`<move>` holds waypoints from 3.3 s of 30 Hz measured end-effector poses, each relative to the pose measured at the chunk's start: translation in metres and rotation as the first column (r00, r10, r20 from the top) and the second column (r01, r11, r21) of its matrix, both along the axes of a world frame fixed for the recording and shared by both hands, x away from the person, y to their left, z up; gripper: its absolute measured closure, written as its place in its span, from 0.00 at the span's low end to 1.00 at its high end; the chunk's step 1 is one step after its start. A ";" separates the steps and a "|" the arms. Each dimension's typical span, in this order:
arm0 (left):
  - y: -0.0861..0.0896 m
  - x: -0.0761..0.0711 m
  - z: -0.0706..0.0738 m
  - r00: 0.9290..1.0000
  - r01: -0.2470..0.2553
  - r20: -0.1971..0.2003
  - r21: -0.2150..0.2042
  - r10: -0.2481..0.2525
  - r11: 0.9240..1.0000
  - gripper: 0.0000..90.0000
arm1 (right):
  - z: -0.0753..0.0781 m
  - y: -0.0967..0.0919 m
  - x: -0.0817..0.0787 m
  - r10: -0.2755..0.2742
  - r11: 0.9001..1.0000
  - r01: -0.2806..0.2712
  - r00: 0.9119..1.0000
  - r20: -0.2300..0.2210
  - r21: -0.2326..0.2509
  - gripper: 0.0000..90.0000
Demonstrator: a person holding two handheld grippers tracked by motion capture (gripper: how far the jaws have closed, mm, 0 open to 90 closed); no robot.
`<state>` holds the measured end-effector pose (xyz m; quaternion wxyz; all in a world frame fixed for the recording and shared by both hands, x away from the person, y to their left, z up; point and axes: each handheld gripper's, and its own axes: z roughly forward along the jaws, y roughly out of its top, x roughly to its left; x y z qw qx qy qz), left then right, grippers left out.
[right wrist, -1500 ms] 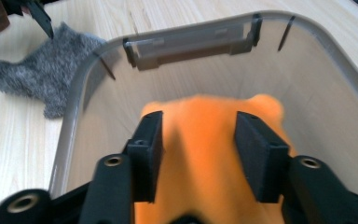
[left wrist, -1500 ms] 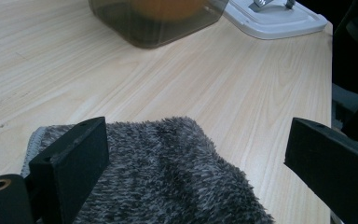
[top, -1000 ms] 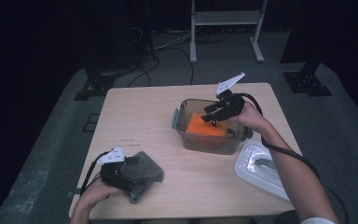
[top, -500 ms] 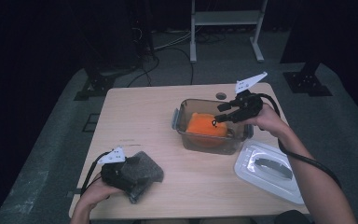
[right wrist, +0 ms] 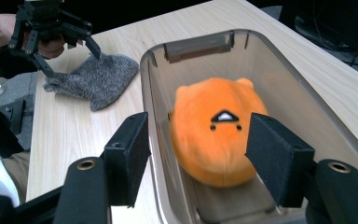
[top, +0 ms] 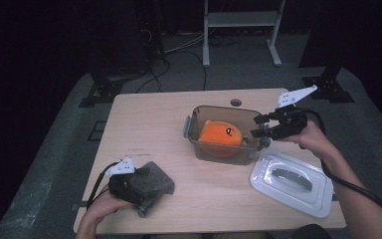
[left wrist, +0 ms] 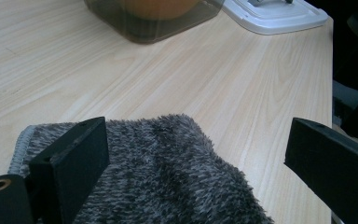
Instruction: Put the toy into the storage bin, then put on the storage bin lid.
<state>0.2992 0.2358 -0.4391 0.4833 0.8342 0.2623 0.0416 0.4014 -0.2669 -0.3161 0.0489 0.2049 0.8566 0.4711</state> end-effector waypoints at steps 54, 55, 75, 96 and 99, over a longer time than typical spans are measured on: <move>-0.003 0.002 0.002 1.000 0.005 0.000 -0.018 -0.005 1.000 0.04 | -0.128 -0.101 -0.086 -0.186 0.983 0.185 0.981 -0.050 -0.013 0.39; -0.004 0.002 0.002 1.000 0.006 -0.002 -0.017 -0.006 1.000 0.04 | -0.131 -0.103 -0.087 -0.187 0.982 0.187 0.982 -0.037 -0.008 0.43; -0.004 0.002 0.001 1.000 0.006 -0.011 -0.015 -0.006 1.000 0.03 | -0.144 -0.106 -0.091 -0.171 0.985 0.171 0.985 -0.004 -0.026 0.72; -0.002 0.002 0.001 1.000 0.000 -0.011 -0.018 0.000 1.000 0.03 | -0.123 -0.112 -0.089 -0.139 0.990 0.139 0.990 -0.001 0.015 0.73; -0.002 0.002 0.001 1.000 0.000 -0.012 -0.018 -0.001 1.000 0.03 | -0.112 -0.114 -0.092 -0.131 0.991 0.131 0.991 0.003 0.012 0.74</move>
